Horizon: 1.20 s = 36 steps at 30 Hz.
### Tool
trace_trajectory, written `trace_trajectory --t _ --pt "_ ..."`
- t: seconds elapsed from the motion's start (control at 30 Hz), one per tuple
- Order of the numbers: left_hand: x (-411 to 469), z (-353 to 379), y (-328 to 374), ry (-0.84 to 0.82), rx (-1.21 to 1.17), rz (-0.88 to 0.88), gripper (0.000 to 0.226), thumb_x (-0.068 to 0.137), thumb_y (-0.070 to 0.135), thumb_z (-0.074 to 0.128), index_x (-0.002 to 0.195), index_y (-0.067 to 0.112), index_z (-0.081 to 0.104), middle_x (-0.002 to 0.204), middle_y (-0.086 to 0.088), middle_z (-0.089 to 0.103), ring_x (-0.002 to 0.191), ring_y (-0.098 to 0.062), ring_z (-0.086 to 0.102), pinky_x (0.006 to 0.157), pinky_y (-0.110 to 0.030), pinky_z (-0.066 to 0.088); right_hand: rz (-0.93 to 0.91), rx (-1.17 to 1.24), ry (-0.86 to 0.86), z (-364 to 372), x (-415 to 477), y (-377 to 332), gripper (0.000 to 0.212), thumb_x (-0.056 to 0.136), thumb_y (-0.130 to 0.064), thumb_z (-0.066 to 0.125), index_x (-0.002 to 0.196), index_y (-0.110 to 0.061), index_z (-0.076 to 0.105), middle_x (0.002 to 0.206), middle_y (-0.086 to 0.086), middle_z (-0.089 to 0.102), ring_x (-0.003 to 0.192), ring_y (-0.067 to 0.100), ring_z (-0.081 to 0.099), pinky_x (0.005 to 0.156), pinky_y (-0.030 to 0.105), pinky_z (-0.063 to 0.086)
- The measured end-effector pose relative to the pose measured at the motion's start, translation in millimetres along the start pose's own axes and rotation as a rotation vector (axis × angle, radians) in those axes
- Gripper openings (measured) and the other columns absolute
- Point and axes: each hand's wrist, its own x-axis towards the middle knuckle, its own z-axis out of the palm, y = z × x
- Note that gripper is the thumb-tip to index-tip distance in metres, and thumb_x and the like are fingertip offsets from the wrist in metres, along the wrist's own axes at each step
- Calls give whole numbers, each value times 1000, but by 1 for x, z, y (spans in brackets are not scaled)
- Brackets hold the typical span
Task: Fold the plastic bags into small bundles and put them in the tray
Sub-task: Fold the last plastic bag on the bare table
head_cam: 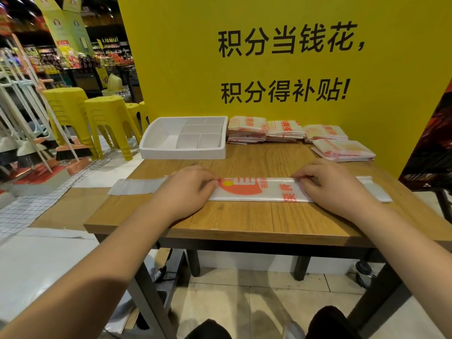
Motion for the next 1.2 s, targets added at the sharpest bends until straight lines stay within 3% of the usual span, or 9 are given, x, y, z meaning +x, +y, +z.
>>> trace_trajectory --t 0.13,0.23,0.33,0.47,0.7,1.0,1.2 --pt "-1 2 19 -73 38 -13 41 105 37 39 141 25 53 142 2 53 132 -18 45 114 -44 34 -10 -53 -36 6 -6 -21 35 102 -37 44 130 -26 63 128 -2 60 119 20 52 103 44 43" --pt "2 10 37 -141 56 4 46 105 33 34 151 26 40 159 3 35 146 -18 29 121 -45 20 -108 -102 -157 19 -9 -51 47 105 -43 32 148 -29 44 155 -4 40 144 17 32 120 46 24" --pt "6 17 47 -144 58 8 49 104 26 35 152 23 37 161 2 30 148 -15 24 123 -42 14 -151 -85 -244 29 -6 -67 51 106 -40 27 156 -27 30 164 -3 24 152 14 16 124 43 12" --pt "7 21 57 -144 29 16 49 104 23 33 153 21 34 161 1 31 148 -13 23 125 -39 8 -126 -90 -334 29 -4 -69 54 107 -39 22 160 -26 18 167 -4 10 153 9 6 123 36 3" --pt "4 21 52 -349 117 -22 55 105 50 12 158 38 0 166 10 -9 153 -12 -9 124 -43 -5 -98 -100 -419 24 -6 -61 56 107 -47 13 160 -30 4 167 -8 -6 153 6 -5 122 32 -5" --pt "-17 -4 -3 -391 174 -236 79 80 86 0 151 53 -7 166 5 -13 153 -20 -11 124 -45 -5 170 -127 -462 -23 -25 18 62 104 -54 15 160 -30 4 167 -1 -6 153 11 -6 121 29 -5" --pt "-29 -13 -11 -384 174 -305 78 80 78 2 153 51 -5 166 4 -12 153 -18 -10 123 -45 -6 346 -238 -418 -39 -40 37 65 101 -60 8 160 -32 3 168 1 -6 154 17 -4 124 40 -2"
